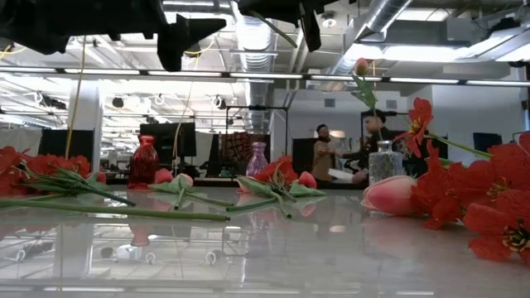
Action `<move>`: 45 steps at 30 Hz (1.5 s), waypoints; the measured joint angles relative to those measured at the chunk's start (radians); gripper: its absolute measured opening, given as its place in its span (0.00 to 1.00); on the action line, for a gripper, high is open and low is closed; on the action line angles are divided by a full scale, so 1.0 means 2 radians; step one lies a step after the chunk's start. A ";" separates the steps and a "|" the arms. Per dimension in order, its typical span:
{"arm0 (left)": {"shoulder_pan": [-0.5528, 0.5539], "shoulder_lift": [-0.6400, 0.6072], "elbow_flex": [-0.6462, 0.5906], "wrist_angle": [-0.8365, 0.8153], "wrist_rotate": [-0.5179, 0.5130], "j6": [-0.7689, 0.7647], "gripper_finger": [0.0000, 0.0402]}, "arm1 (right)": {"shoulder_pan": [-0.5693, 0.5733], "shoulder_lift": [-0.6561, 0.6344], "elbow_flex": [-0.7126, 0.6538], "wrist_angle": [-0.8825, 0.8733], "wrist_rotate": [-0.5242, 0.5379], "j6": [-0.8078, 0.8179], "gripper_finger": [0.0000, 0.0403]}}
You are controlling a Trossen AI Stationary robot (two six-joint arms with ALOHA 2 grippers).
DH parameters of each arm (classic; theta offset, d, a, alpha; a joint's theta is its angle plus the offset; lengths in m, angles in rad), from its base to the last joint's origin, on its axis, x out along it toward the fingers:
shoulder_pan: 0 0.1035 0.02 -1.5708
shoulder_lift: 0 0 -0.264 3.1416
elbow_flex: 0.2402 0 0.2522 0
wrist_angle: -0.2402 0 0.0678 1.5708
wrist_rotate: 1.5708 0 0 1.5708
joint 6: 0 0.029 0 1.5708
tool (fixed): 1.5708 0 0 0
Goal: Sort flowers into vase by color
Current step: Put the bottom left pink tulip into the transparent vase
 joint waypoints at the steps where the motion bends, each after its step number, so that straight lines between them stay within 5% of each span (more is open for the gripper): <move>1: 0.000 0.001 0.002 0.002 0.003 0.001 0.63 | 0.000 0.000 0.000 0.000 -0.001 0.000 0.09; 22: 0.029 0.004 0.004 0.045 0.002 0.034 0.63 | 0.010 0.000 0.000 0.010 -0.012 -0.002 0.09; 38: 0.060 0.004 0.009 0.079 0.073 0.013 0.63 | 0.004 0.000 0.000 0.012 -0.012 -0.004 0.09; 45: 0.061 0.004 0.011 0.074 0.076 0.015 0.51 | 0.002 0.000 0.000 0.016 -0.012 -0.012 0.09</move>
